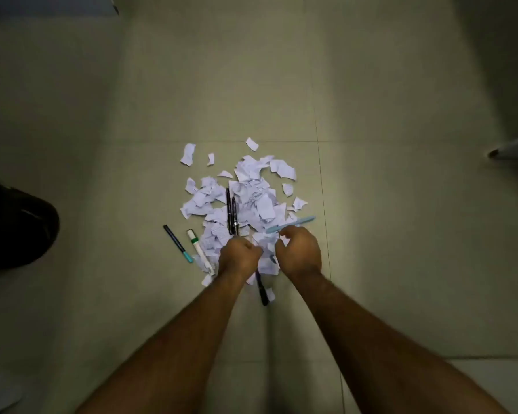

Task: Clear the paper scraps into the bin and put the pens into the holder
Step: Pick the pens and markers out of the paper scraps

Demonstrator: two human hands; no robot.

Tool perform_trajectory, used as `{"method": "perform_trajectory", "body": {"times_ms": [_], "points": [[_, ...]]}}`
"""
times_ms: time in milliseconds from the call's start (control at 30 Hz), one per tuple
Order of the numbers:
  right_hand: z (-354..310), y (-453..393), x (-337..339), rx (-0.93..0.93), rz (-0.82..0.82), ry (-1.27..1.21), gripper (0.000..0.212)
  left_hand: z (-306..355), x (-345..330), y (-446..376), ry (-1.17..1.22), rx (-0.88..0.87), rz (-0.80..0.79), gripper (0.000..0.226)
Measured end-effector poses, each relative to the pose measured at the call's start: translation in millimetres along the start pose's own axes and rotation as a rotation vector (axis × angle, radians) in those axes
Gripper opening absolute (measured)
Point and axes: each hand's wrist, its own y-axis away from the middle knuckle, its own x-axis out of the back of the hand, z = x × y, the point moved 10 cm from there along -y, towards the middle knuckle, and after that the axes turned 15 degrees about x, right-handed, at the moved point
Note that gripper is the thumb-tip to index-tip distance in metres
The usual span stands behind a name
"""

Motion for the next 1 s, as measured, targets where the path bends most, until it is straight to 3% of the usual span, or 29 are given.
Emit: {"method": "perform_trajectory", "body": {"times_ms": [67,267,433,600,767,867,1000], "points": [[17,-2,-14,0.077,0.092,0.082,0.037,-13,-24,-15,-0.034,0.0,0.012,0.018],[30,-21,-46,0.257,0.169,0.235,0.032,-50,-51,-45,-0.058,0.066,0.093,0.025],[38,-43,-68,0.301,0.036,0.368,0.025,-42,-66,-47,-0.142,0.009,0.116,0.032],[39,-43,-78,0.256,-0.055,0.45,0.026,-36,-55,-50,-0.115,0.019,0.127,0.032],[33,-44,-72,0.275,-0.013,0.462,0.025,-21,-36,-54,-0.024,-0.005,0.112,0.032],[34,-43,-59,0.241,0.012,0.372,0.027,-4,-25,-51,0.059,-0.062,0.118,0.028],[65,-27,-32,0.042,0.087,0.15,0.03,25,-33,-43,0.178,-0.186,0.038,0.027]]}}
